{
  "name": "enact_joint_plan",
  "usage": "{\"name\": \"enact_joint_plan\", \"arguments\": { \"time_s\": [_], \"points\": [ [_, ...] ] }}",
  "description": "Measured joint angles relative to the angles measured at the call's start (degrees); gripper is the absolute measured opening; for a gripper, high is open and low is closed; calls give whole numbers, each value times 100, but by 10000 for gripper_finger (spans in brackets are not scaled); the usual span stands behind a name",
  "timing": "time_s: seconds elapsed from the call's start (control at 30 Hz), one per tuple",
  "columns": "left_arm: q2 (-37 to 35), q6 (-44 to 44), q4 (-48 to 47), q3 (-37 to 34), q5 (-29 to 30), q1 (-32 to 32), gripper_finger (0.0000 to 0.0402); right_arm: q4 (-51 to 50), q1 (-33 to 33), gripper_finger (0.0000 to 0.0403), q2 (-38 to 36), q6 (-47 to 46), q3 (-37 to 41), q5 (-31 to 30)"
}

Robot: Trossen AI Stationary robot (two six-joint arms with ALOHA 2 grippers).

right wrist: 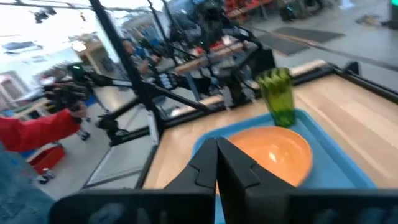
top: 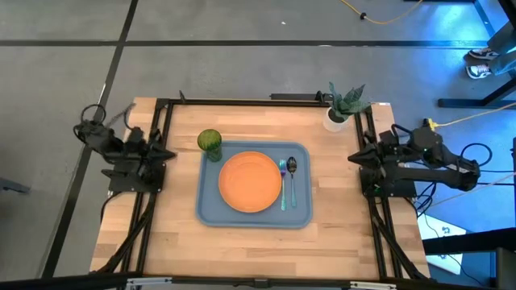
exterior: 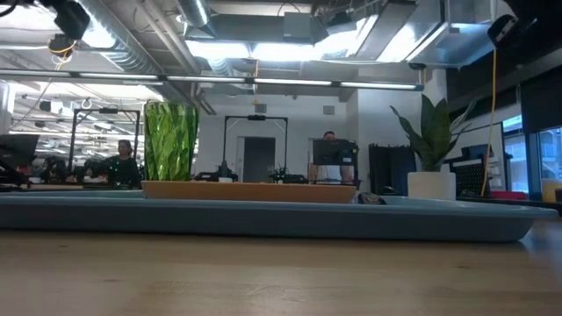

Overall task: Pick and place plate/cup/fork/spoon on tray
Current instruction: Return to Home Position

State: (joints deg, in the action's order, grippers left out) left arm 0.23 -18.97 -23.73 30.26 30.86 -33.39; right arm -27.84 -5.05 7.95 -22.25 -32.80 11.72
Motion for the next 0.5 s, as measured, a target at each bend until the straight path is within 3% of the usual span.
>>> {"name": "enact_joint_plan", "arguments": {
  "time_s": [0.17,0.5],
  "points": [
    [-7,231,579,-192,-143,0,0,800,1,5,-442,-16,642,188],
    [-3,1068,1788,-1275,-154,-2,0,2704,3,6,-784,49,2199,483]
  ]
}}
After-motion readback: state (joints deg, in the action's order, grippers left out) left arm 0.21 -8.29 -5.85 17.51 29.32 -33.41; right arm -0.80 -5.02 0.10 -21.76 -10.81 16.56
